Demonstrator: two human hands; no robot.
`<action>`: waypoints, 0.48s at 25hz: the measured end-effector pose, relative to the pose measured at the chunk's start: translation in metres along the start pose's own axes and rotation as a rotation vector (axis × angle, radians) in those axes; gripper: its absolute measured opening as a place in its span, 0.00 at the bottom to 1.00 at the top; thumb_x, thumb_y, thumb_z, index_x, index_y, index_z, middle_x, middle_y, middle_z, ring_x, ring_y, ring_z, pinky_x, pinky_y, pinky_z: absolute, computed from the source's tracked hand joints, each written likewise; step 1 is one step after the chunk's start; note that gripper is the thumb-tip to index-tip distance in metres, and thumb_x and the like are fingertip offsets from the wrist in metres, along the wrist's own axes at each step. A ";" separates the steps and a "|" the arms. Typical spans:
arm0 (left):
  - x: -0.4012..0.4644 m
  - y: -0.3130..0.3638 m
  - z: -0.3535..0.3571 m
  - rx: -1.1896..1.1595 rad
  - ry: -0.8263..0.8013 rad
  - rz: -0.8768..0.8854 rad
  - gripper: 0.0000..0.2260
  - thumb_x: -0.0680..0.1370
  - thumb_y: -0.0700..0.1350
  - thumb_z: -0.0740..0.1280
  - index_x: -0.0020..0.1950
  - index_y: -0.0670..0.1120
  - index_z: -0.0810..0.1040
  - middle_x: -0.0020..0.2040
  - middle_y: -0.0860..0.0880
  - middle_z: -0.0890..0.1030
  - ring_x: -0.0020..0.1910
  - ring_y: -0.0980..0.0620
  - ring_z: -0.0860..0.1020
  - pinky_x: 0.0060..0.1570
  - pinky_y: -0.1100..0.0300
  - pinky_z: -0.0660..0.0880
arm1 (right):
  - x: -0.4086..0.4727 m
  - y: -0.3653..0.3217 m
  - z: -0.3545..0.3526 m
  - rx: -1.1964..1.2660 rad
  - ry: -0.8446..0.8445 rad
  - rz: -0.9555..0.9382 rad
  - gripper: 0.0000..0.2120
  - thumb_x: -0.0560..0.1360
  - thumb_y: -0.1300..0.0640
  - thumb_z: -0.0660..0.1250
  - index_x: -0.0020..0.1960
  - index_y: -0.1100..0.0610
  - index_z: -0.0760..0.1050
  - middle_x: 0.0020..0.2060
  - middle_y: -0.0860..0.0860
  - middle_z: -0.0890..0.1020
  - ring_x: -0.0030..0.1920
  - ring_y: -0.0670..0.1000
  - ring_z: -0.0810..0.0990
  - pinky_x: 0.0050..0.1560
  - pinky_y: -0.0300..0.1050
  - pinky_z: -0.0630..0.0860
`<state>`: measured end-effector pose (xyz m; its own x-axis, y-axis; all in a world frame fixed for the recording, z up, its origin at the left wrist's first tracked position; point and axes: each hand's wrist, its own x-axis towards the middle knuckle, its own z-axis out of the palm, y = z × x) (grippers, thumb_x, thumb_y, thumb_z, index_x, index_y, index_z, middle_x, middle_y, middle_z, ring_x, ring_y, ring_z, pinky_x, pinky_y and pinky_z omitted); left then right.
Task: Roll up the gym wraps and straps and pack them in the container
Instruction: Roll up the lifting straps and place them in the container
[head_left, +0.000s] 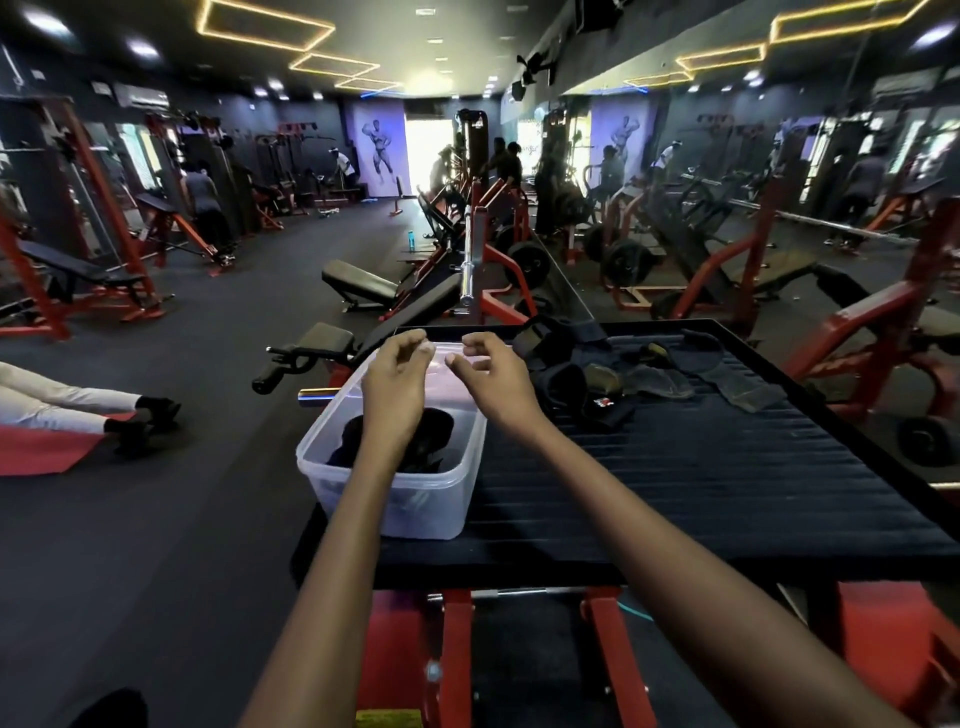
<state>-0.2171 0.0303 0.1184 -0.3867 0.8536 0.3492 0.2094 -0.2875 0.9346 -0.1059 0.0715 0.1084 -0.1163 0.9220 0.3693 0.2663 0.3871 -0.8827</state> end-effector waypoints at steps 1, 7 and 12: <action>-0.004 0.004 0.011 -0.082 -0.003 -0.011 0.09 0.79 0.42 0.63 0.57 0.45 0.77 0.53 0.49 0.79 0.55 0.53 0.77 0.56 0.61 0.72 | -0.002 0.002 -0.011 0.056 0.027 0.012 0.16 0.75 0.57 0.67 0.60 0.62 0.73 0.53 0.55 0.78 0.54 0.52 0.77 0.56 0.47 0.74; -0.046 0.007 0.108 -0.252 -0.082 -0.193 0.08 0.79 0.41 0.60 0.45 0.49 0.77 0.46 0.49 0.81 0.48 0.51 0.78 0.46 0.63 0.73 | -0.020 0.042 -0.108 0.126 0.164 0.072 0.12 0.76 0.57 0.66 0.57 0.60 0.75 0.40 0.44 0.76 0.41 0.39 0.75 0.39 0.24 0.70; -0.077 -0.042 0.184 0.113 -0.013 -0.270 0.09 0.78 0.46 0.62 0.55 0.45 0.78 0.55 0.46 0.80 0.56 0.48 0.76 0.58 0.56 0.70 | -0.036 0.103 -0.180 0.106 0.200 0.165 0.10 0.76 0.57 0.66 0.56 0.59 0.75 0.40 0.43 0.77 0.41 0.39 0.75 0.40 0.24 0.70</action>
<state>-0.0306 0.0570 0.0394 -0.4311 0.8981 0.0869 0.1994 0.0008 0.9799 0.0977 0.0787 0.0565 0.1139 0.9592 0.2587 0.1632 0.2387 -0.9573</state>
